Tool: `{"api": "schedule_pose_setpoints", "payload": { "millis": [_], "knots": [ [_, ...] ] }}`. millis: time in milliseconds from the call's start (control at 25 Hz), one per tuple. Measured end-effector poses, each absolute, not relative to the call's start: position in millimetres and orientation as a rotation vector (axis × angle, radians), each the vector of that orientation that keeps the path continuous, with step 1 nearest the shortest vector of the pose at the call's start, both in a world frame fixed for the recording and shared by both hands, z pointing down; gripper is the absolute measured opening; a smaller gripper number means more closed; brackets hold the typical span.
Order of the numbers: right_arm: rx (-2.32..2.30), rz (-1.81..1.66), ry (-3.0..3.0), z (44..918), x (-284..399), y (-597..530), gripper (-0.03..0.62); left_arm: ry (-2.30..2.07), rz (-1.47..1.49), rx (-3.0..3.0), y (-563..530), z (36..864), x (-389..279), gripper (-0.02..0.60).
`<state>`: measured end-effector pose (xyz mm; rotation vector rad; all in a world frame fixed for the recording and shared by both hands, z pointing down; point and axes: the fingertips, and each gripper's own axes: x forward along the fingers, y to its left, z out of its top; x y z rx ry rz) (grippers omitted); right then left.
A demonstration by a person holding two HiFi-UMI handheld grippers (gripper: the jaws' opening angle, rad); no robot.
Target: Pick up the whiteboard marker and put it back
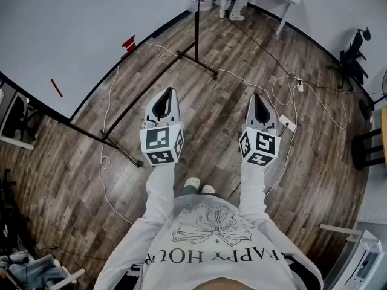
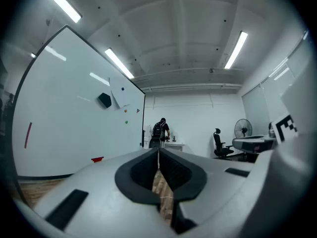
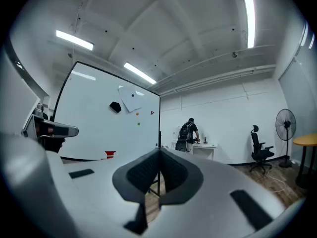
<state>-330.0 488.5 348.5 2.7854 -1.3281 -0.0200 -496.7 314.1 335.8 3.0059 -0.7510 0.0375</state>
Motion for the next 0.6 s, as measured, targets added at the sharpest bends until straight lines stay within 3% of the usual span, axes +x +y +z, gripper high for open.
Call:
{"api": "schedule_pose_setpoints", "payload": {
  "millis": [600],
  "knots": [
    [2.806, 0.004, -1.309, 355.0, -314.4, 454.6, 0.003, -0.736, 0.041, 3.006, 277.5, 339.7, -479.4, 0.009]
  ]
}}
